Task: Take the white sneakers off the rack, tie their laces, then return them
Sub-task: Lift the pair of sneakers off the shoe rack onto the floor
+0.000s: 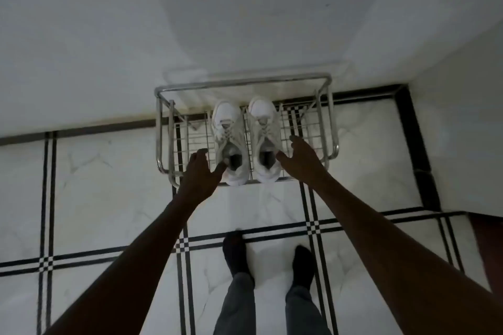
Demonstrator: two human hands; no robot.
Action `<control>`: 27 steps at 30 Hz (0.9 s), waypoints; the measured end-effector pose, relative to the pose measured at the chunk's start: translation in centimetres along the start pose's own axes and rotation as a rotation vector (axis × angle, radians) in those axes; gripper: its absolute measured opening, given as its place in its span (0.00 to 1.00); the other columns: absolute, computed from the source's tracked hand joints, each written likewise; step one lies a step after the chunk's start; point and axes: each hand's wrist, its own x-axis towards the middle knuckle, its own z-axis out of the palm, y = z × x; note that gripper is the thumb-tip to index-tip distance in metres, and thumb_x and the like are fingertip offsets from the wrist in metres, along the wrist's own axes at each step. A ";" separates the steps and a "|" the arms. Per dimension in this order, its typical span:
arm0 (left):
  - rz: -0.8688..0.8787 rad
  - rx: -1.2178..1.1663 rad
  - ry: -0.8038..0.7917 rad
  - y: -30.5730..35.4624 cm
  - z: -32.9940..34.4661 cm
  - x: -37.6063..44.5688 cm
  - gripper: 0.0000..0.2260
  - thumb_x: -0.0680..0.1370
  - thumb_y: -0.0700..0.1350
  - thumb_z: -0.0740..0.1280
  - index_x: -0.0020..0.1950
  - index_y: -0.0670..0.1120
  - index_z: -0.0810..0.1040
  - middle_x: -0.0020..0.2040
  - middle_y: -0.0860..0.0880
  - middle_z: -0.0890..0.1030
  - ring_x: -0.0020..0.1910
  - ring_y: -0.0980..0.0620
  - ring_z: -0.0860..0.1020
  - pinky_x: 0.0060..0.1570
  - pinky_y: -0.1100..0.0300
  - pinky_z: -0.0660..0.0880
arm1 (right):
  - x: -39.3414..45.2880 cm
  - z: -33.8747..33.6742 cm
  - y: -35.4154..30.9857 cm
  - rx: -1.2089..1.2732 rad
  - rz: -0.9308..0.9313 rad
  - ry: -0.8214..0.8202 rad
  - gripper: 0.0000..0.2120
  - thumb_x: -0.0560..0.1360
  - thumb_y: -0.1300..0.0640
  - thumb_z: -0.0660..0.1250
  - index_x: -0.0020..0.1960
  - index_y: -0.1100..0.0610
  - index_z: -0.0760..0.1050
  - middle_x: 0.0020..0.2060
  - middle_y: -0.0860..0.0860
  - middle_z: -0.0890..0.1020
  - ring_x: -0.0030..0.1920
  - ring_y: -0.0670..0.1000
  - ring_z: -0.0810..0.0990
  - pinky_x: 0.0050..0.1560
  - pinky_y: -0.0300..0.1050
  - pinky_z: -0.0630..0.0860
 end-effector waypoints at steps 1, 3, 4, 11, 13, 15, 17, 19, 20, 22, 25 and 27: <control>-0.035 -0.065 0.000 -0.4 1.0 0.9 0.36 0.78 0.63 0.66 0.76 0.39 0.64 0.72 0.40 0.72 0.52 0.37 0.83 0.53 0.42 0.81 | 0.8 0.7 0.8 0.002 0.026 -0.018 0.29 0.79 0.54 0.66 0.75 0.66 0.62 0.70 0.63 0.73 0.69 0.60 0.74 0.61 0.44 0.70; -0.118 -0.205 -0.028 -0.9 2.3 2.5 0.33 0.79 0.60 0.66 0.76 0.40 0.64 0.68 0.43 0.74 0.41 0.45 0.85 0.37 0.51 0.84 | 2.7 2.1 2.4 0.015 0.076 -0.041 0.30 0.79 0.53 0.66 0.75 0.65 0.62 0.70 0.63 0.74 0.68 0.60 0.75 0.61 0.45 0.71; -0.152 -0.260 -0.050 -1.2 2.9 3.1 0.31 0.81 0.57 0.66 0.76 0.40 0.64 0.67 0.41 0.75 0.39 0.48 0.84 0.31 0.57 0.83 | 3.5 2.8 3.0 0.036 0.092 -0.054 0.30 0.78 0.53 0.67 0.75 0.64 0.63 0.68 0.63 0.75 0.66 0.61 0.77 0.61 0.47 0.73; -0.189 -0.374 -0.111 -2.3 3.8 5.5 0.24 0.81 0.45 0.67 0.76 0.44 0.65 0.52 0.42 0.80 0.47 0.39 0.84 0.47 0.40 0.84 | 7.0 4.2 4.1 0.086 0.098 -0.072 0.29 0.77 0.52 0.68 0.73 0.61 0.65 0.60 0.59 0.80 0.60 0.61 0.81 0.61 0.59 0.79; -0.170 -0.332 -0.103 -2.2 3.4 5.6 0.26 0.79 0.48 0.69 0.75 0.45 0.66 0.52 0.43 0.79 0.53 0.37 0.83 0.53 0.38 0.82 | 7.4 4.0 3.7 0.050 0.075 -0.147 0.25 0.77 0.55 0.68 0.71 0.60 0.68 0.58 0.58 0.81 0.58 0.62 0.82 0.57 0.62 0.80; -0.139 -0.304 -0.089 -2.2 3.2 5.5 0.25 0.79 0.46 0.68 0.75 0.44 0.67 0.56 0.43 0.79 0.57 0.39 0.82 0.57 0.40 0.80 | 7.6 4.1 3.4 0.043 0.076 -0.192 0.22 0.76 0.58 0.68 0.69 0.61 0.69 0.58 0.62 0.81 0.56 0.64 0.82 0.54 0.65 0.81; -0.114 -0.319 -0.082 -1.9 3.3 4.8 0.22 0.81 0.42 0.66 0.75 0.43 0.68 0.60 0.42 0.78 0.55 0.41 0.81 0.54 0.41 0.82 | 7.3 4.3 3.5 0.041 0.043 -0.167 0.21 0.77 0.59 0.68 0.67 0.63 0.71 0.57 0.64 0.81 0.55 0.64 0.83 0.52 0.65 0.82; -0.116 -0.428 -0.087 -2.2 3.6 3.9 0.21 0.82 0.39 0.65 0.75 0.45 0.67 0.62 0.40 0.76 0.48 0.45 0.82 0.47 0.40 0.84 | 6.2 4.3 3.6 0.017 -0.012 -0.106 0.20 0.77 0.60 0.68 0.67 0.64 0.71 0.57 0.64 0.82 0.55 0.63 0.82 0.54 0.64 0.80; -0.110 -0.471 -0.081 -2.5 3.8 3.3 0.22 0.82 0.38 0.65 0.75 0.46 0.67 0.62 0.41 0.76 0.47 0.47 0.82 0.45 0.41 0.84 | 5.3 4.3 3.7 0.025 -0.031 -0.082 0.20 0.77 0.61 0.67 0.67 0.64 0.71 0.56 0.63 0.82 0.55 0.62 0.82 0.54 0.64 0.80; -0.078 -0.498 -0.061 -3.1 4.1 1.9 0.23 0.82 0.38 0.64 0.76 0.48 0.66 0.61 0.45 0.75 0.49 0.49 0.82 0.43 0.45 0.85 | 3.4 4.3 4.1 0.087 -0.065 -0.040 0.19 0.77 0.63 0.67 0.68 0.64 0.71 0.53 0.60 0.82 0.51 0.59 0.83 0.52 0.61 0.82; -0.011 -0.554 -0.045 -4.0 4.7 -1.1 0.23 0.82 0.36 0.63 0.76 0.49 0.67 0.59 0.48 0.75 0.54 0.48 0.81 0.40 0.54 0.85 | 0.0 4.8 5.3 0.124 -0.171 0.004 0.20 0.77 0.63 0.68 0.69 0.62 0.71 0.52 0.56 0.82 0.46 0.48 0.80 0.47 0.42 0.81; 0.008 -0.542 -0.007 -4.9 5.5 -3.7 0.24 0.82 0.36 0.64 0.78 0.49 0.66 0.62 0.47 0.75 0.54 0.47 0.82 0.39 0.57 0.84 | -2.6 5.4 6.5 0.188 -0.189 0.011 0.22 0.77 0.65 0.68 0.70 0.62 0.71 0.50 0.51 0.81 0.42 0.38 0.78 0.42 0.28 0.77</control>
